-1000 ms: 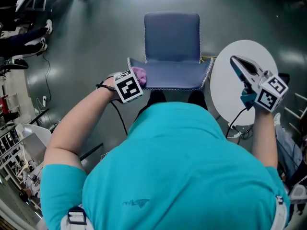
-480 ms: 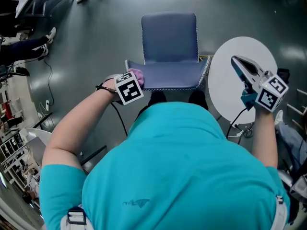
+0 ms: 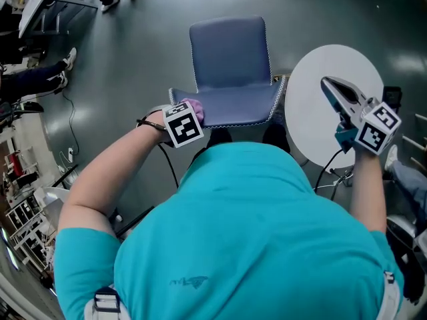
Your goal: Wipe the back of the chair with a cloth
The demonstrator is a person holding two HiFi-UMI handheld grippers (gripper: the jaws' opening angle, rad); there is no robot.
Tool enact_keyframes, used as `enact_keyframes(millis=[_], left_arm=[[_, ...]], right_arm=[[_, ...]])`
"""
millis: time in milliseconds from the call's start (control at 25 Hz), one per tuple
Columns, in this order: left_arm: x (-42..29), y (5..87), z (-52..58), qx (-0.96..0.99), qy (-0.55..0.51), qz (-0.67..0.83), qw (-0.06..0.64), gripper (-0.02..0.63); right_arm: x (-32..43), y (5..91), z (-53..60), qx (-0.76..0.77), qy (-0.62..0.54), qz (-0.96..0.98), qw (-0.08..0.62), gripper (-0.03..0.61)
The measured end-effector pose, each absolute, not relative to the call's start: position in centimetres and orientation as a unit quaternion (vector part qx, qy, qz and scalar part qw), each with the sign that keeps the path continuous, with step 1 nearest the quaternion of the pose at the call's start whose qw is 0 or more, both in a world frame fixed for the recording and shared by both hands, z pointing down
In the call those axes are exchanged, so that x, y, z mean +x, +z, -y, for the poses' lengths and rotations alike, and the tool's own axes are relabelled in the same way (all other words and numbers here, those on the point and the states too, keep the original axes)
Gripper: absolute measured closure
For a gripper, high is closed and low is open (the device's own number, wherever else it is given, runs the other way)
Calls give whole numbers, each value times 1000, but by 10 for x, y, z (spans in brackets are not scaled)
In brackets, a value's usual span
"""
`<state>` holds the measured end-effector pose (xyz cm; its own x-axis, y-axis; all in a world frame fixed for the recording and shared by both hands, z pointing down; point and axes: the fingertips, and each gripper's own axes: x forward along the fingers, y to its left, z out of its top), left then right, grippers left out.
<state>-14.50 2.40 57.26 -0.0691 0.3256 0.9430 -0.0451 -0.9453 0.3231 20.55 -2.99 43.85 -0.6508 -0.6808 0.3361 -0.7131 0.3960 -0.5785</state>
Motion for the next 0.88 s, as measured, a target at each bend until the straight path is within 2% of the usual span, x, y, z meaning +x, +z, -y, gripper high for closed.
enact_keyframes(millis=[480,880], left_arm=[[-75,557,-49,678,709,-156,111,554],[-26,576,-51,683,700,-193,79,555]], right_arm=[[245,425,-3,444,360,820,10,580],[265,447,-18,468,358,808,-5,580]])
